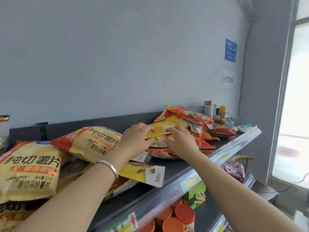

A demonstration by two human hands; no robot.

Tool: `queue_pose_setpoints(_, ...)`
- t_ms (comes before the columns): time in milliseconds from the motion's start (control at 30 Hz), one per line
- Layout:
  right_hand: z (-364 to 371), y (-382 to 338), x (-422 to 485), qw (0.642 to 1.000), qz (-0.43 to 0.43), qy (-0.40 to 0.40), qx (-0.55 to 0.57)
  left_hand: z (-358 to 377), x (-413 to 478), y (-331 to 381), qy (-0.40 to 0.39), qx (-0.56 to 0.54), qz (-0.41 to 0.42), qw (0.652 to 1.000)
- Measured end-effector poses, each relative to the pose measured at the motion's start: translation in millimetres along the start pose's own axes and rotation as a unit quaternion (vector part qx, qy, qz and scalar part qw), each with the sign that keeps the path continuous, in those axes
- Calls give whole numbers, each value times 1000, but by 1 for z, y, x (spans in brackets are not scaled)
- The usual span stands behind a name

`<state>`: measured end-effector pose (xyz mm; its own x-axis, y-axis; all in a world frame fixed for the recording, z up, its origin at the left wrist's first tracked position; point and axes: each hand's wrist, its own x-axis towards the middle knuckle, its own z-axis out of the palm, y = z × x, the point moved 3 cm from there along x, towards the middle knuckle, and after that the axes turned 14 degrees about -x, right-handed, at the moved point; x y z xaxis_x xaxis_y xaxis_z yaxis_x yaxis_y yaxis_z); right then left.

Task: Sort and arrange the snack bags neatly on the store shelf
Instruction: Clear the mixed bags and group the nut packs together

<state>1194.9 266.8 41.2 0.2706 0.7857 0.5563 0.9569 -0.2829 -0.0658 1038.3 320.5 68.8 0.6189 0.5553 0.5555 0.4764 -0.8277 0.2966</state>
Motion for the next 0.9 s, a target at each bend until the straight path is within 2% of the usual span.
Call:
queue_pose_setpoints(100, 9, 30, 8, 998, -8, -24, -54, 22, 21, 9, -80, 10, -24, 996)
queue_pose_setpoints(200, 23, 51, 17, 989, -63, -76, -111, 40, 38, 7, -150, -12, -69, 986)
queue_pose_setpoints(300, 40, 66, 26, 972, -123, -110, -166, 54, 50, 3, -176, -48, -101, 978)
queue_pose_setpoints(467, 43, 71, 42, 964, -207, -16, -168, 63, 60, 14, -102, -72, -150, 981)
queue_pose_setpoints(533, 39, 78, 47, 968, -213, 17, -130, 64, 62, 22, -31, -95, -176, 979)
queue_pose_setpoints(600, 35, 87, 51, 974, -206, 39, -88, 61, 62, 28, 76, -137, -198, 968)
queue_pose_setpoints(700, 29, 103, 55, 977, -200, 62, -41, 58, 59, 32, 205, -258, -237, 914)
queue_pose_setpoints(767, 24, 114, 57, 980, -188, 62, -5, 62, 56, 33, 231, -397, -294, 838)
queue_pose_setpoints(833, 18, 124, 58, 983, -166, 63, 42, 67, 54, 34, 239, -484, -340, 770)
queue_pose_setpoints(900, 8, 134, 62, 987, -127, 53, 83, 69, 55, 38, 237, -500, -347, 757)
